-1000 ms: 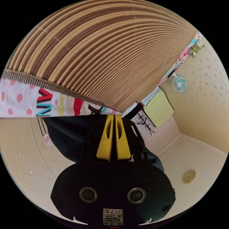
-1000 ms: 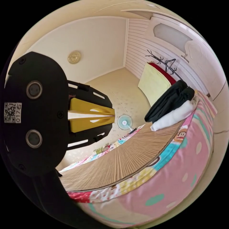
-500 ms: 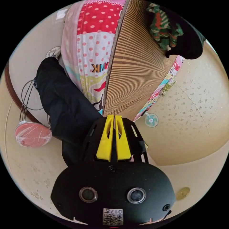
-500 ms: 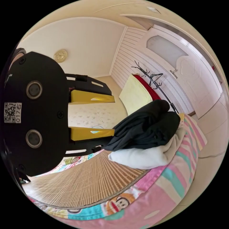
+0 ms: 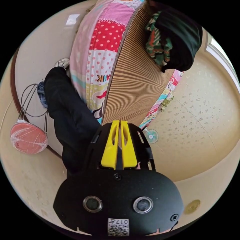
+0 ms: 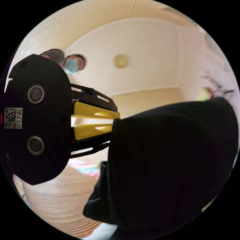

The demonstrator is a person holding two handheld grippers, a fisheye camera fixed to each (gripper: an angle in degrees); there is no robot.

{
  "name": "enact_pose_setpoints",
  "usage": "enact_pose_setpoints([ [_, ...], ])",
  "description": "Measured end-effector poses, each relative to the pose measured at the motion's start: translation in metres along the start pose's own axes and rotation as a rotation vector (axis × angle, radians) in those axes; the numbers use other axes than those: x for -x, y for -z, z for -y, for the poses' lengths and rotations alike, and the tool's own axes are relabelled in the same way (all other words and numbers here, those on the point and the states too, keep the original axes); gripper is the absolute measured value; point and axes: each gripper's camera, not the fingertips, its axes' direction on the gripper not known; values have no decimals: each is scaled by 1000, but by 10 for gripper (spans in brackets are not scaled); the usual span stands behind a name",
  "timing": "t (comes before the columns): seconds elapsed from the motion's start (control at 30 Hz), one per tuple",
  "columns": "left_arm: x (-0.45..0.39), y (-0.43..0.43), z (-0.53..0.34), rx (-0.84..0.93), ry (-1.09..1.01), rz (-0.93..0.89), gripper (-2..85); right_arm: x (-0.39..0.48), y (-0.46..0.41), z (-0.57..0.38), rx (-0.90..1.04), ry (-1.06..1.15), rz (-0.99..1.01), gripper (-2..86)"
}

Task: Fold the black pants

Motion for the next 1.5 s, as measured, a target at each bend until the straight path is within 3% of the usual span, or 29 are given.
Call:
enact_pose_setpoints([
  [0.03, -1, -3, 1, 2, -8, -2, -10, 7, -50, -10, 264, -3, -73, 5],
  [0.13, -6, -21, 8, 43, -51, 21, -10, -10, -143, -77, 765, -123, -36, 5],
  [0.27, -6, -35, 14, 102, -93, 125, -9, -53, -188, -178, 928, -328, 13, 12],
  [0.43, 14, -26, 15, 70, -75, 97, -9, -138, -187, -322, 1147, -817, -504, 13],
  [0.53, 32, -12, 13, 26, -42, 67, -9, -148, -179, -368, 1264, -1028, -539, 14],
  [0.67, 54, 7, 10, -24, -7, 46, -10, -132, -177, -357, 1216, -936, -652, 30],
  [0.9, 70, 25, 7, -48, -17, 70, -10, -127, -176, -288, 744, -676, -875, 111],
  [1.03, 71, 33, 7, -45, -35, 122, -10, -151, -202, -311, 640, -741, -789, 69],
  [1.1, 73, 36, 6, -56, -39, 133, -10, -139, -237, -326, 638, -637, -699, 34],
  [1.2, 80, 35, 4, -74, -36, 110, -10, -95, -334, -371, 755, -436, -219, 15],
  [1.27, 86, 31, 4, -80, -24, 102, -10, -71, -406, -425, 1057, -424, -34, 13],
  [1.3, 91, 28, 3, -85, -10, 96, -10, -58, -446, -469, 1372, -437, 20, 13],
  [1.33, 93, 27, 3, -87, -3, 92, -10, -46, -467, -501, 1598, -365, -57, 16],
  [1.37, 96, 23, 3, -93, 6, 75, -9, -43, -470, -508, 1639, -315, -134, 17],
  [1.43, 98, 16, 3, -99, 4, 42, -9, -56, -453, -498, 1562, -245, -483, 29],
  [1.5, 96, 9, 5, -89, -14, 31, -10, -81, -413, -466, 1398, -345, -737, 52],
])
